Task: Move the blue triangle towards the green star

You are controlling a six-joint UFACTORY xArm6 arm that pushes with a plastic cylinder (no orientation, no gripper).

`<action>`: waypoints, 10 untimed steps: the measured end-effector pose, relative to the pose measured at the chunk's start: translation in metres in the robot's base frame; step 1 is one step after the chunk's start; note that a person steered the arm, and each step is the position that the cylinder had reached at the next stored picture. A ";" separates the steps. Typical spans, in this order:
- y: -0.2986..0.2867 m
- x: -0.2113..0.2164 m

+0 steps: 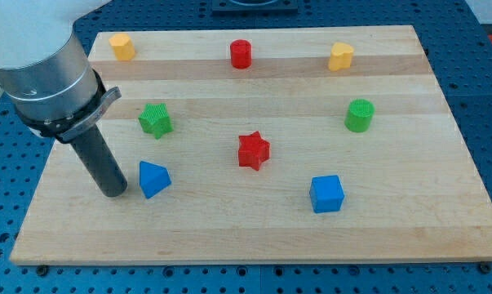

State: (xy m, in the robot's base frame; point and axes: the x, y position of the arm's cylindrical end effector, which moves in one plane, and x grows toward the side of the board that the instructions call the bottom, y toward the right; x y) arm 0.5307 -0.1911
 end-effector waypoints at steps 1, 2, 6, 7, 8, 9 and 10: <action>0.039 0.000; 0.058 0.000; 0.115 0.000; 0.127 -0.008; 0.127 -0.033; 0.127 -0.066; 0.108 -0.088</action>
State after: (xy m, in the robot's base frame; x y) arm 0.4432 -0.0830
